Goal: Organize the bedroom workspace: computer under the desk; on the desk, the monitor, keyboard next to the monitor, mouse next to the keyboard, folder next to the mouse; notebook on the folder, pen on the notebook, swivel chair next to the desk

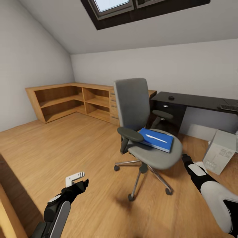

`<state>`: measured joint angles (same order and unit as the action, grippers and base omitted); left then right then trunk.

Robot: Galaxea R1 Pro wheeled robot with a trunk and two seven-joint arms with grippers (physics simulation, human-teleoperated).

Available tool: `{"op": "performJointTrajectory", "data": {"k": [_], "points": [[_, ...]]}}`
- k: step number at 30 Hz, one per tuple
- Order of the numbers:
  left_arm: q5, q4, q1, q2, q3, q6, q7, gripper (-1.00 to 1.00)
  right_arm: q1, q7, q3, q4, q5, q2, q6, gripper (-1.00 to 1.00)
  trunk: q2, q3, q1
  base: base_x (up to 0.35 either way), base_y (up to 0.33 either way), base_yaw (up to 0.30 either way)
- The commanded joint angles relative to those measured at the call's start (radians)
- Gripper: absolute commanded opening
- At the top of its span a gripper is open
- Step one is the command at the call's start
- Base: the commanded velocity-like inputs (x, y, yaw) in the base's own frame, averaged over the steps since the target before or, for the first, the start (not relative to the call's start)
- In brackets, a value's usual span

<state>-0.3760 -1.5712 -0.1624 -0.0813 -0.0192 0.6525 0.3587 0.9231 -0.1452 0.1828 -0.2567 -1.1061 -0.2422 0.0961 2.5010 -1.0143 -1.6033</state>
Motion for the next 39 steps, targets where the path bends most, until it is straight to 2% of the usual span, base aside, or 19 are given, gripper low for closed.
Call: {"op": "performJointTrajectory", "data": {"k": [1, 10, 20, 21, 24, 28, 32, 34, 39], "points": [[-0.011, -0.001, -0.001, 0.0, -0.001, 0.003, 0.009, 1.0, 0.0, -0.003, -0.004, -0.001, -0.011, 0.0, 0.004, 1.0, 0.0, -0.001, 0.001, -0.233, 0.0, 0.0], [-0.011, -0.001, -0.001, 0.0, -0.001, 0.002, 0.009, 1.0, 0.0, -0.003, -0.007, -0.001, -0.01, 0.0, 0.007, 1.0, 0.0, -0.002, 0.001, -0.277, 0.0, 0.0], [-0.011, -0.001, -0.001, 0.0, -0.001, 0.001, 0.009, 1.0, 0.0, -0.002, -0.007, 0.0, -0.011, 0.001, 0.003, 1.0, 0.0, -0.007, 0.001, -0.037, 0.0, 0.0], [-0.011, -0.001, -0.001, 0.0, -0.001, 0.001, 0.009, 1.0, 0.0, 0.014, -0.007, 0.003, -0.008, 0.038, -0.005, 1.0, 0.0, -0.007, 0.001, 0.0, 0.0, 0.0], [-0.011, -0.001, -0.001, 0.0, -0.001, 0.001, 0.009, 1.0, -0.001, 0.042, -0.008, 0.003, -0.006, 0.05, -0.02, 1.0, 0.0, -0.007, 0.001, 0.0, 0.0, 0.0], [-0.011, -0.001, -0.001, 0.0, -0.001, 0.001, 0.009, 1.0, -0.002, 0.197, -0.008, 0.01, -0.003, 0.054, -0.154, 1.0, 0.0, -0.007, 0.001, 0.0, 0.0, 0.0], [-0.011, -0.001, -0.001, 0.0, -0.001, 0.001, 0.009, 1.0, -0.003, 0.253, -0.007, 0.012, -0.003, 0.054, -0.226, 1.0, 0.0, -0.007, 0.001, 0.0, 0.0, 0.0], [-0.011, -0.001, 0.0, 0.0, -0.003, 0.001, 0.009, 1.0, -0.003, 0.284, -0.006, 0.014, -0.005, 0.052, -0.288, 1.0, 0.0, -0.007, 0.001, 0.0, 0.0, 0.0], [-0.011, -0.001, -0.001, 0.0, -0.008, 0.001, 0.009, 1.0, -0.003, 0.296, -0.005, 0.014, -0.008, 0.051, -0.325, 1.0, 0.0, -0.007, 0.001, 0.0, 0.0, 0.0]]}}
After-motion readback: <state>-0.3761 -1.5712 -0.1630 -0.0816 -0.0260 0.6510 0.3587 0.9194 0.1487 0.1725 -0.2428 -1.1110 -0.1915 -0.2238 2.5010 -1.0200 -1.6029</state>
